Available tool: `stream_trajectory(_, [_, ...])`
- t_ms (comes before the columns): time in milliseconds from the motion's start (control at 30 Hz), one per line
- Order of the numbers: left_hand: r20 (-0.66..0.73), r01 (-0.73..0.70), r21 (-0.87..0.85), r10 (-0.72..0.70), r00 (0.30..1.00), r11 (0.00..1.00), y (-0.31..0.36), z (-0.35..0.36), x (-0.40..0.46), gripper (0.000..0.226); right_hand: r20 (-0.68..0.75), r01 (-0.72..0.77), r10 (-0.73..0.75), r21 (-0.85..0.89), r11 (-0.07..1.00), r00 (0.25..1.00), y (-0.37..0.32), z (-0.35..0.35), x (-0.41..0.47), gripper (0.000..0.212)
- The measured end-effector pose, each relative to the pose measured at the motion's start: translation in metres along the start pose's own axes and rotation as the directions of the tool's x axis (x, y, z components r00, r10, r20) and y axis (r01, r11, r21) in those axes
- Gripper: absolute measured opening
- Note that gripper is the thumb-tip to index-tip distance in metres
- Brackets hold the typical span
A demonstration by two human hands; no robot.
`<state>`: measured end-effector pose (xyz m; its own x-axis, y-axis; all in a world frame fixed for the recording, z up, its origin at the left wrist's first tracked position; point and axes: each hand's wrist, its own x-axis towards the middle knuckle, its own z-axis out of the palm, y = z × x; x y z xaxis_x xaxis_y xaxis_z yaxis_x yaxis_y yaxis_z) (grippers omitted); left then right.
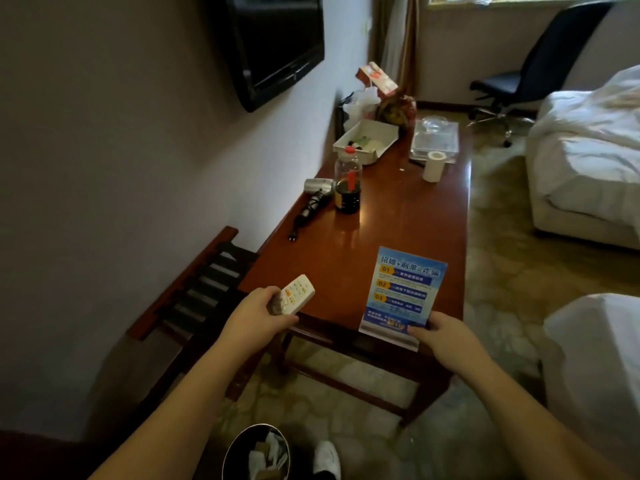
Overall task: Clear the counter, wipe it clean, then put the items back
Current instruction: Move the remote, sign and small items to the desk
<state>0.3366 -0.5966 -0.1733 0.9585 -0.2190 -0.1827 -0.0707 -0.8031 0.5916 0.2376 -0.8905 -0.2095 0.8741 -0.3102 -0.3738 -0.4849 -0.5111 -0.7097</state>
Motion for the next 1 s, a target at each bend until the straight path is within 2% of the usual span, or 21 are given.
stream_trajectory(133, [0.089,-0.133,0.079,0.126,0.988,0.988,0.019,0.017,0.054,0.061,-0.027,-0.044,0.045,0.043,0.998,0.999,0.013,-0.019,0.027,0.022])
stream_trajectory(300, [0.163,-0.244,0.183,0.216,0.963,0.952,0.032,0.036,0.137,0.058,-0.087,-0.063,0.063,0.005,0.998,0.994,0.008,-0.032,0.081,0.017])
stream_trajectory(533, [0.27,-0.398,0.415,0.307,0.913,0.818,0.055,0.061,0.276,0.053,-0.15,-0.138,0.146,0.062,0.989,0.978,-0.009,-0.041,0.192,0.023])
stream_trajectory(833, [0.414,-0.508,0.488,0.324,0.851,0.709,0.063,0.1,0.395,0.058,-0.214,-0.211,0.229,0.102,0.972,0.95,-0.025,-0.044,0.32,0.021])
stream_trajectory(1000, [0.458,-0.523,0.506,0.3,0.837,0.686,0.054,0.117,0.435,0.059,-0.233,-0.234,0.247,0.084,0.969,0.941,-0.029,-0.041,0.379,0.022])
